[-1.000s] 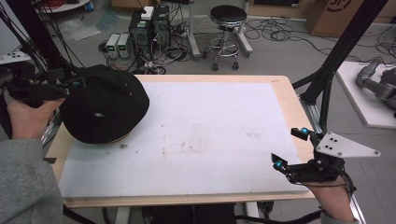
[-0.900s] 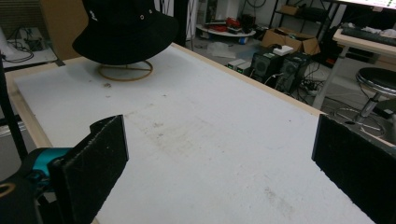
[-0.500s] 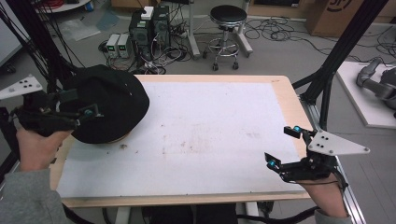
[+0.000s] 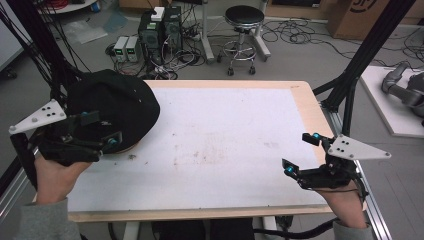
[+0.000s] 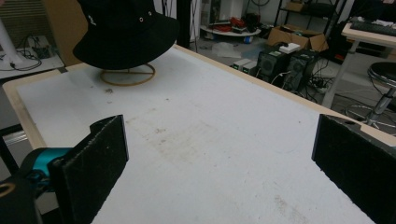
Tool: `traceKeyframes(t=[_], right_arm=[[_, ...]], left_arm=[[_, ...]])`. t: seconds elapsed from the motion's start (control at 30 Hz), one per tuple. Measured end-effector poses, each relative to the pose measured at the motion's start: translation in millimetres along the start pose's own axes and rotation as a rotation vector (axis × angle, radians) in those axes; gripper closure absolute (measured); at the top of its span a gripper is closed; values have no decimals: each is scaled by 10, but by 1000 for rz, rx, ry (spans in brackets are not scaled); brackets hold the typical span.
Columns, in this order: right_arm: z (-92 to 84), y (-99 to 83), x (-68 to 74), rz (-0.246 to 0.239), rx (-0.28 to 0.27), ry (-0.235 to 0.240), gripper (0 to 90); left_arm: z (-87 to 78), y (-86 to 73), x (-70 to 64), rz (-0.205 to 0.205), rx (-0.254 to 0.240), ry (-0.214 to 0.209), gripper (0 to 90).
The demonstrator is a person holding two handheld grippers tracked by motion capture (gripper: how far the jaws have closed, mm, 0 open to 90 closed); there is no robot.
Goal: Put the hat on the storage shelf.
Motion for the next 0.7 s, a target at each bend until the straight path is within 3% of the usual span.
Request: traceKeyframes(t=[0.23, 0.5, 0.7], right_arm=[[-32, 1, -15, 21, -13, -13, 33], [-52, 2, -37, 29, -23, -20, 33], [-20, -35, -61, 29, -2, -29, 33]], left_arm=[[-36, -164, -92, 12, 26, 24, 17], [-59, -355, -178, -12, 10, -18, 17], [12, -399, -217, 16, 38, 32, 17]])
Point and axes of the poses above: each handheld gripper's, and its own axes: z roughly forward along the jaws, y roughly out of its top, x roughly to its left, the point moved 4 cm from there along z, roughly forward along the jaws, and after that the axes turned 14 degrees about y, right-handed, at the moved point
